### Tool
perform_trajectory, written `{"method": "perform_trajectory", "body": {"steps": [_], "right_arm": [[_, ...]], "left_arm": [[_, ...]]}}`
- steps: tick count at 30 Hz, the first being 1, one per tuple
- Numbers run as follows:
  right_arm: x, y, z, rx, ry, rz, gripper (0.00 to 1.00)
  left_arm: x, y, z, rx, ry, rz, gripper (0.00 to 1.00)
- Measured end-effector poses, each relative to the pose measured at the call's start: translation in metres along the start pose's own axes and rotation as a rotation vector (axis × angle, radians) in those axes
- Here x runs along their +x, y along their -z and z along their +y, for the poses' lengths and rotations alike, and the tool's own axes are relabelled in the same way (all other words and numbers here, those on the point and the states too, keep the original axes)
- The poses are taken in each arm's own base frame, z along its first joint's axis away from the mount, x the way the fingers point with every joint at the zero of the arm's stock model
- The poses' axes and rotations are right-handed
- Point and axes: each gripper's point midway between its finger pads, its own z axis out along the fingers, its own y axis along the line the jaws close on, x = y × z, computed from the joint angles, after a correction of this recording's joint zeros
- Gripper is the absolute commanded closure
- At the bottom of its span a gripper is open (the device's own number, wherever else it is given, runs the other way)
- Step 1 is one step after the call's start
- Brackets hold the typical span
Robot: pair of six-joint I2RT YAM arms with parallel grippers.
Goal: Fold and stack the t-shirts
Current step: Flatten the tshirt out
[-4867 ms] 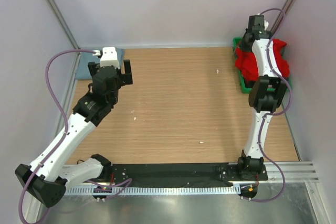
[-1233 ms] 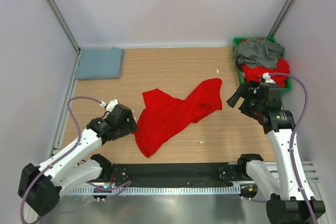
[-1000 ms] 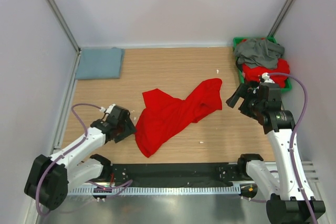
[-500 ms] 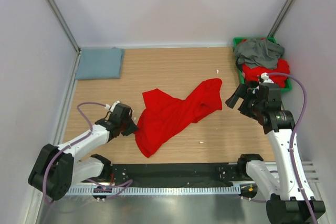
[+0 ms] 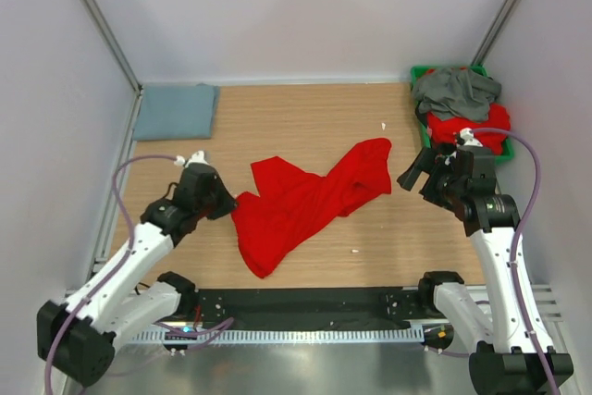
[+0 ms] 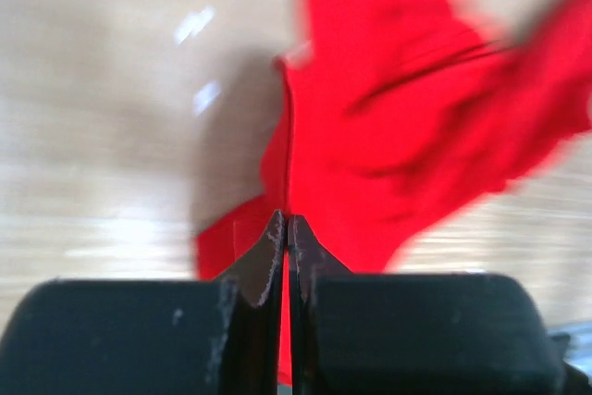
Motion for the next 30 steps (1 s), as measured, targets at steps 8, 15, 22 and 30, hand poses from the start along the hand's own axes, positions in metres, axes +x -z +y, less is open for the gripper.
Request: {"method": "perform_trajectory", "body": {"steps": [8,15,22,30], "right_arm": [[0.003,-0.009,0.013,-0.033,-0.005,0.029,0.0],[0.036,-0.059,0.037,-0.01,0.071,0.19,0.0],[0.035,-0.125,0.005,0.179,0.045,0.255,0.01],[-0.027,-0.197,0.019,0.175,-0.003,0.213,0.1]], "left_arm": [[-0.083,0.145,-0.076,0.349,-0.181,-0.313,1.0],[-0.034,0.174,-0.039,0.376,-0.305,-0.237,1.0],[-0.002,0.178,-0.013,0.372,-0.372,-0.175,1.0],[0.004,0.174,-0.012,0.366,-0.4,-0.132,1.0]]}}
